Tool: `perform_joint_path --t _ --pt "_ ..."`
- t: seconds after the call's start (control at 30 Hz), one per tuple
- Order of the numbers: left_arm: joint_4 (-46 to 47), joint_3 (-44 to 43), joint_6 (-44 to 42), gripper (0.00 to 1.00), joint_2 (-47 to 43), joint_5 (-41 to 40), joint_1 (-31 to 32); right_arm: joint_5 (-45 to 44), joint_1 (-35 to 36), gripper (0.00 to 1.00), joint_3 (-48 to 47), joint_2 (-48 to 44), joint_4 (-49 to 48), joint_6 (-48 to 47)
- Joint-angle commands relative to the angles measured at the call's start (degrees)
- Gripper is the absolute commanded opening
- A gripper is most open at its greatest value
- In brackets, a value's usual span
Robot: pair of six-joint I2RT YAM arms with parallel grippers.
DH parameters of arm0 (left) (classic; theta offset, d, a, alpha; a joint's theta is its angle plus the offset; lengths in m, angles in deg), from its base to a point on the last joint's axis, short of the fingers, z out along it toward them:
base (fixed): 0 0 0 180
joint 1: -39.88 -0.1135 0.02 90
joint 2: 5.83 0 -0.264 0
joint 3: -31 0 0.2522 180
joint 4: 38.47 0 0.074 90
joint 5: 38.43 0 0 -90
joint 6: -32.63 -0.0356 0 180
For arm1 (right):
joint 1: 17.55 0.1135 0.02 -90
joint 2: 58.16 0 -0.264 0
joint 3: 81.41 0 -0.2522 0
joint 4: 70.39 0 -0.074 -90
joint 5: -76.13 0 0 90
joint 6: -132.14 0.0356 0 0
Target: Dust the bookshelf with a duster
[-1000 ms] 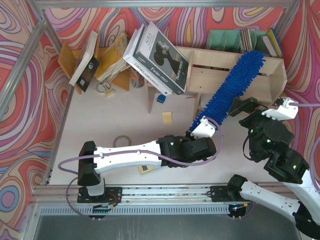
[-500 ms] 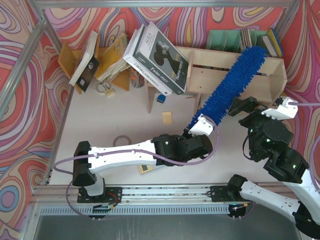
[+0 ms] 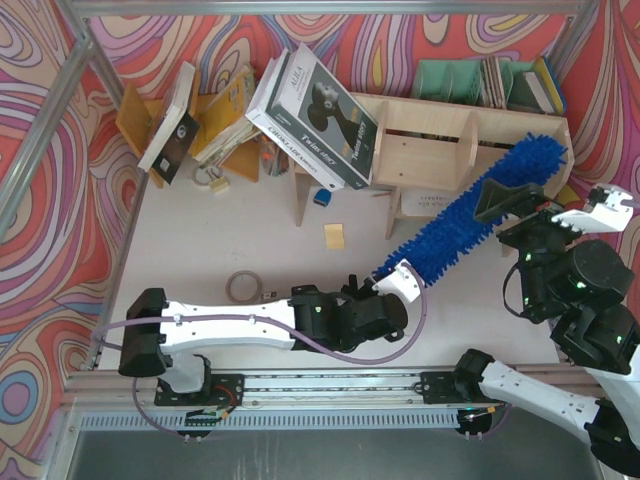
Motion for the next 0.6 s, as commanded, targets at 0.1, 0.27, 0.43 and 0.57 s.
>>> perform_joint_path --t 0.1,0.27,0.43,0.57 --pt "14.7 3.1 -8.5 0.00 -2.0 0.3 0.4 1.7 0.0 0.99 -2.2 1.4 -3.0 -2.8" --pt "15.6 -0.6 -13.0 0.00 2.6 2.0 0.3 2.5 0.0 0.99 -2.5 2.3 -3.1 -2.7" --pt "14.7 -4.9 -15.8 0.00 7.6 3.7 0.1 2.6 0.0 0.99 -1.8 2.2 -3.0 -2.1" --pt "12.8 -5.4 -15.6 0.00 9.4 5.9 -1.0 2.4 0.0 0.99 -0.9 1.8 -2.4 -1.5"
